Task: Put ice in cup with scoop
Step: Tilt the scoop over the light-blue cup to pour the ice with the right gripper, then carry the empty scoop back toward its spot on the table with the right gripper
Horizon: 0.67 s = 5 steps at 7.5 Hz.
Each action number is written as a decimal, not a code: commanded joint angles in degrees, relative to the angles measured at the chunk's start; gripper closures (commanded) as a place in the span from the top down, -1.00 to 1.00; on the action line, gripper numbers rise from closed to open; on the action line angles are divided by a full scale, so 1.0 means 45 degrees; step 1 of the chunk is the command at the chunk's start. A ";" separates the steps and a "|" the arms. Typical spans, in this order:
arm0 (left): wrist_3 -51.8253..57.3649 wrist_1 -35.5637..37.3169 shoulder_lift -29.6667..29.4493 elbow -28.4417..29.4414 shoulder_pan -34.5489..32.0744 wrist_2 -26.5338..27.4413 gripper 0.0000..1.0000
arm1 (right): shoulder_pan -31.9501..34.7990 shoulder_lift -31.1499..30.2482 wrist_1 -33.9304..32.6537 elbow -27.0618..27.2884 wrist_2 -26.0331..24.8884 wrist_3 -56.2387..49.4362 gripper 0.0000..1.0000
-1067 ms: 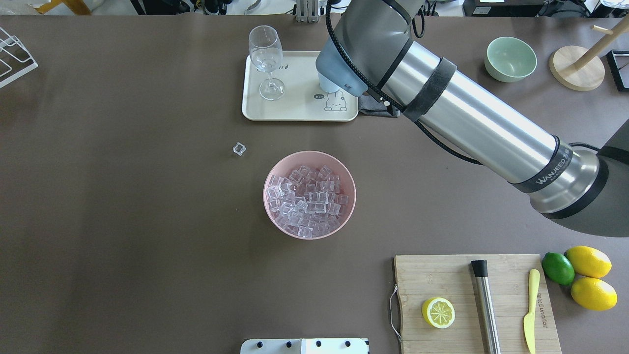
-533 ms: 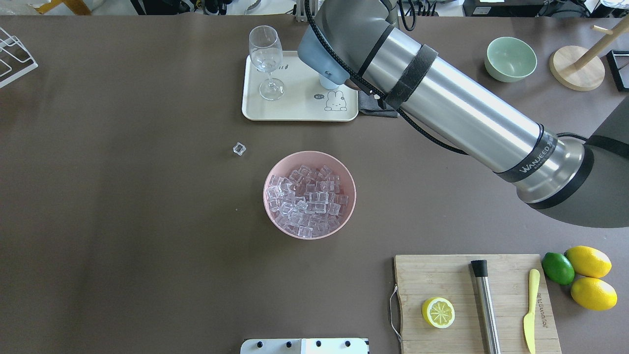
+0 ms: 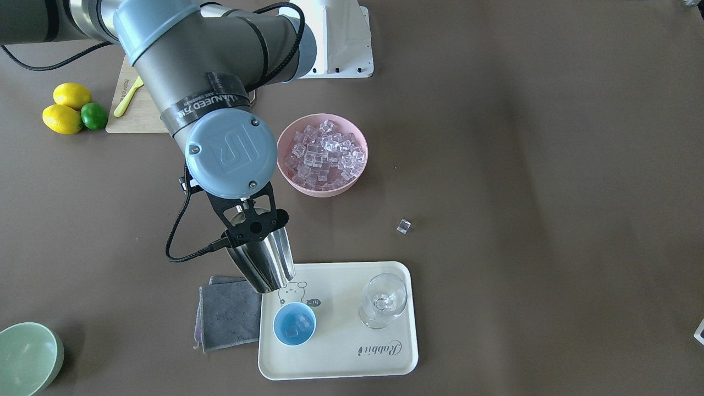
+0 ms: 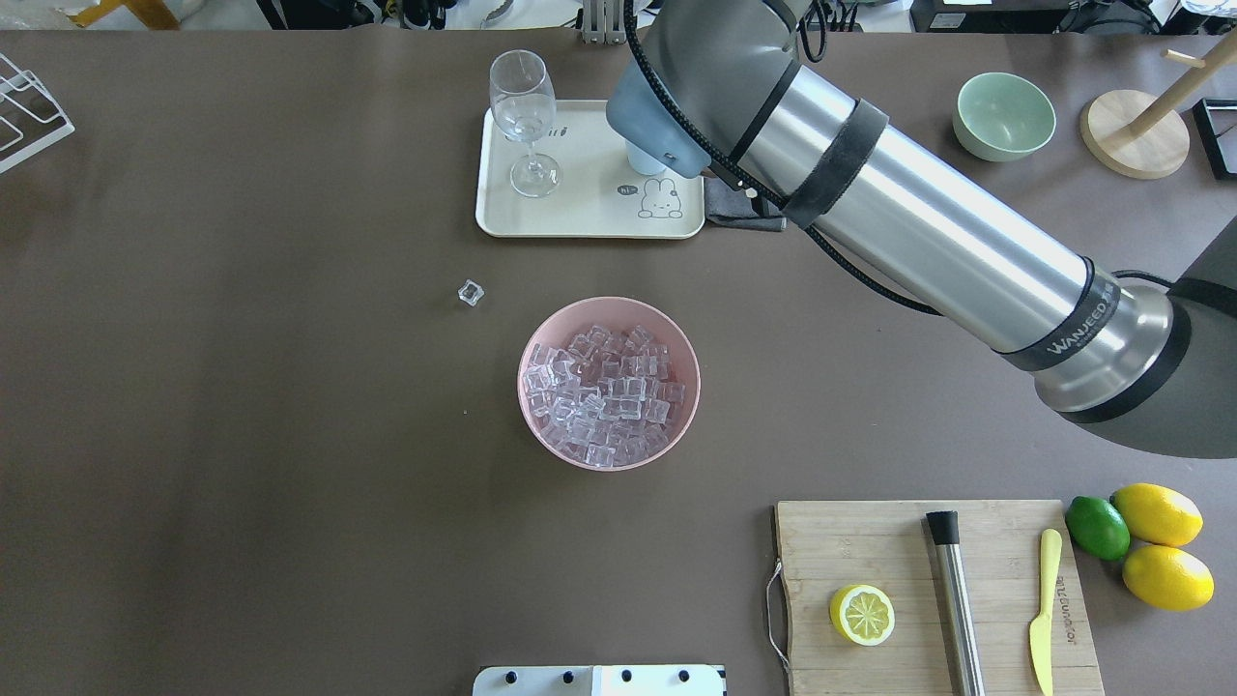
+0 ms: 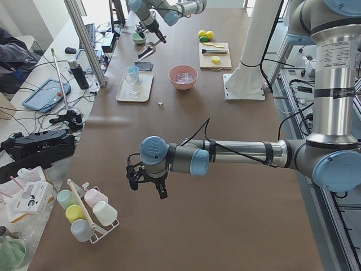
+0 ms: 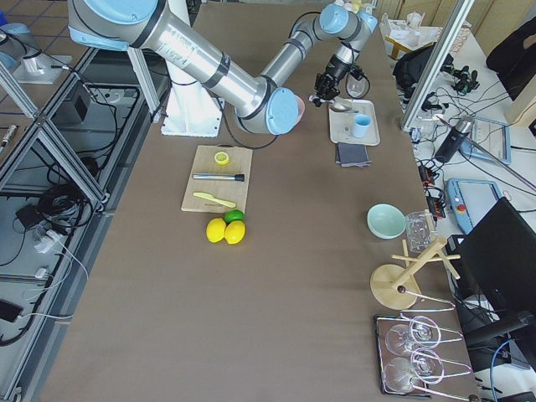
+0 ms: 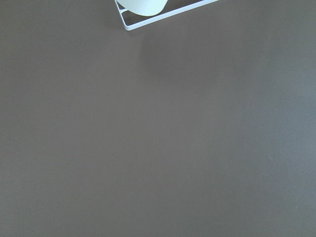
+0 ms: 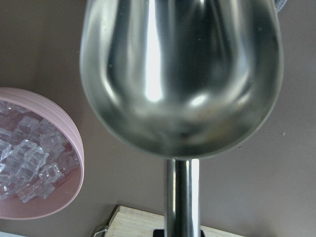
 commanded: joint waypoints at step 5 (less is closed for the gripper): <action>0.0899 0.0000 0.0055 0.0073 0.0091 0.0415 0.97 | 0.1461 -0.5559 -0.0008 0.7428 -0.0398 0.1541 -1.00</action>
